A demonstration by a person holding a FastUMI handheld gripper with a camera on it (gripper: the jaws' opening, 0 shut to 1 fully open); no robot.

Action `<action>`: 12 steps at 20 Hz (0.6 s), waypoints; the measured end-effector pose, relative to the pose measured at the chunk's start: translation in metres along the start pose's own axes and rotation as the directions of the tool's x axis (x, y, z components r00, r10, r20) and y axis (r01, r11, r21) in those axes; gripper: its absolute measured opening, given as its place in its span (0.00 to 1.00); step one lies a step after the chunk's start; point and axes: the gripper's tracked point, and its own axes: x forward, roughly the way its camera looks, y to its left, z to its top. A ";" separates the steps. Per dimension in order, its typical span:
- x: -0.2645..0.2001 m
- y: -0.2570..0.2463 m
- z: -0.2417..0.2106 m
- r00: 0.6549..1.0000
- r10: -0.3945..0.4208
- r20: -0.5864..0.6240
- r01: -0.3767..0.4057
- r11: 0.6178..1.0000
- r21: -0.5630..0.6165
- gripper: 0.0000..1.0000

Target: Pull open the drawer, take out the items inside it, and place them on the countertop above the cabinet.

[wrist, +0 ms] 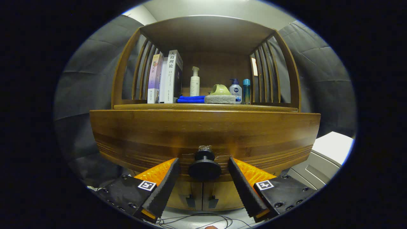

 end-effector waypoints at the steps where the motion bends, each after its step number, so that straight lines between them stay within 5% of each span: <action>1: 0.005 0.000 0.001 1.000 0.000 -0.003 0.000 1.000 -0.001 0.98; 12: 0.058 0.000 0.009 1.000 -0.007 -0.019 0.007 1.000 -0.022 0.98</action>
